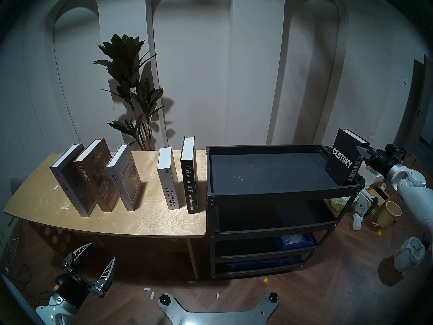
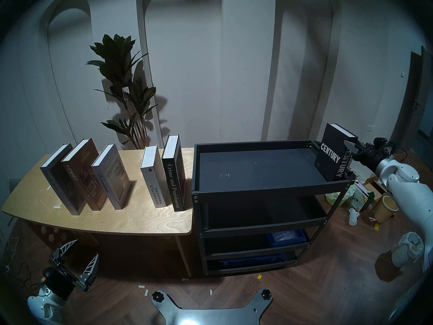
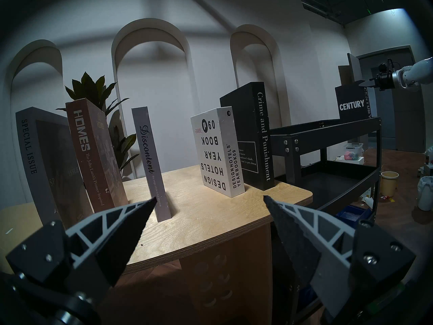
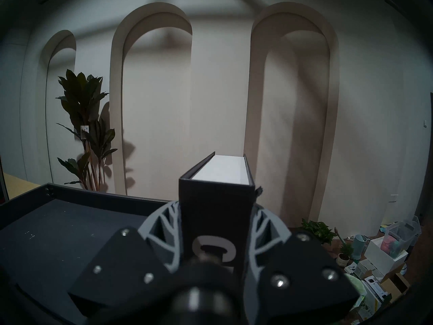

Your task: Move the books from the display table onto the shelf, standing them upright with spines facing out and tallest at one end

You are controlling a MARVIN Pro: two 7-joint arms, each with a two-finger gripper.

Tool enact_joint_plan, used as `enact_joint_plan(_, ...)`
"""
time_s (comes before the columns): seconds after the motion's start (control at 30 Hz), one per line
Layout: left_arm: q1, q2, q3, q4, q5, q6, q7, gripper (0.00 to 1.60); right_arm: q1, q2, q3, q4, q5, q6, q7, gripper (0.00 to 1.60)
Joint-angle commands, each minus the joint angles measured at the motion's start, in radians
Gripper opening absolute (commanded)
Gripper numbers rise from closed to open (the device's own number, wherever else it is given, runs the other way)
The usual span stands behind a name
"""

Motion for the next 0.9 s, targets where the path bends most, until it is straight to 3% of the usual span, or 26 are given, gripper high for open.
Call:
enact_joint_plan(0.0,-0.001,0.002,0.001,-0.015,0.000,0.000,-0.003,1.60,0.017,0.016,0.002,0.011,-0.016,-0.002,-0.001,0.00)
enact_joint_plan(0.2,-0.001,0.002,0.001,-0.014,0.000,-0.001,-0.002,1.60,0.117,-0.034,-0.044,0.060,-0.098,0.015,-0.024,0.00)
enact_joint_plan(0.47,-0.002,0.003,0.002,-0.013,0.000,-0.001,-0.002,1.60,0.185,-0.078,-0.012,0.043,-0.121,0.047,-0.062,0.00)
enact_joint_plan(0.87,-0.001,0.003,0.002,-0.014,0.000,-0.001,-0.002,1.60,0.283,-0.139,-0.059,0.131,-0.212,0.085,-0.028,0.00)
